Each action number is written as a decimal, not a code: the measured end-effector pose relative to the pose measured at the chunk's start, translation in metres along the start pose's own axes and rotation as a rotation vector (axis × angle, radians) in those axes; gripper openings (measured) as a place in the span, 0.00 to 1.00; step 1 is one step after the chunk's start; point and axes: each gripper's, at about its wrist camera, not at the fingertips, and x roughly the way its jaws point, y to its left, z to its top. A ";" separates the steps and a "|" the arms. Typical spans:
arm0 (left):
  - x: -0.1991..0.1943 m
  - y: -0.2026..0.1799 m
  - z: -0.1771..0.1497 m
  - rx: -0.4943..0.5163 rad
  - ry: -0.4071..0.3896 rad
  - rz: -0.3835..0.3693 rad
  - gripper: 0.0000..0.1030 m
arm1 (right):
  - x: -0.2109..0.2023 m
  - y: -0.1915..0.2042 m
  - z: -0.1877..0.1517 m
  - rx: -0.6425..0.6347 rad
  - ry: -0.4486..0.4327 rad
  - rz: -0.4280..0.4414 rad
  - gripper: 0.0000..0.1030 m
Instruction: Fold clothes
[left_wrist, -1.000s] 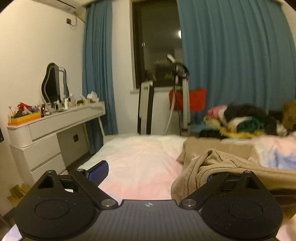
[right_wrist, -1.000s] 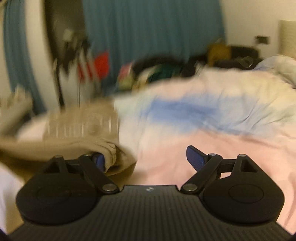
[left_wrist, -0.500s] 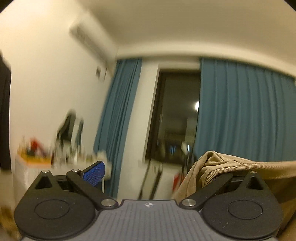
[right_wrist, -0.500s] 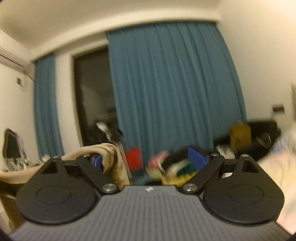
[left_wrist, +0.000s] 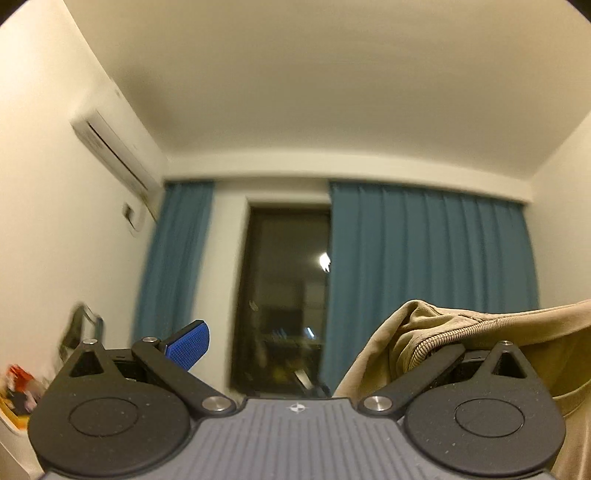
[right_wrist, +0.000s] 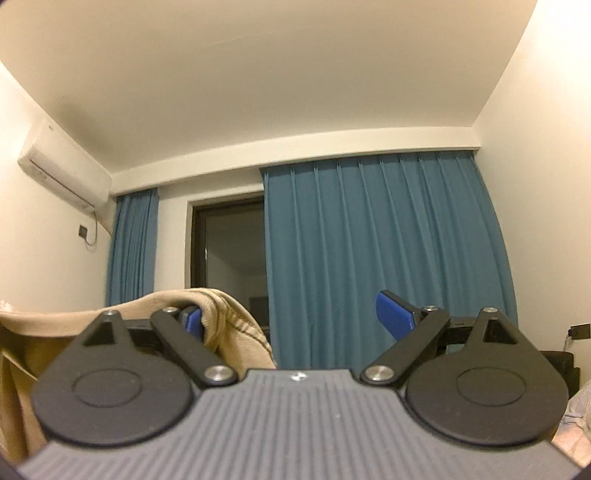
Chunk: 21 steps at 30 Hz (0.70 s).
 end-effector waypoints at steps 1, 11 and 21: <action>0.009 -0.003 -0.009 -0.004 0.034 -0.016 1.00 | 0.001 0.000 -0.004 -0.008 0.019 -0.005 0.89; 0.170 -0.016 -0.187 -0.078 0.368 -0.046 1.00 | 0.109 -0.032 -0.165 0.007 0.391 -0.052 0.89; 0.431 -0.039 -0.404 -0.012 0.469 0.098 1.00 | 0.311 -0.061 -0.390 -0.011 0.545 -0.171 0.89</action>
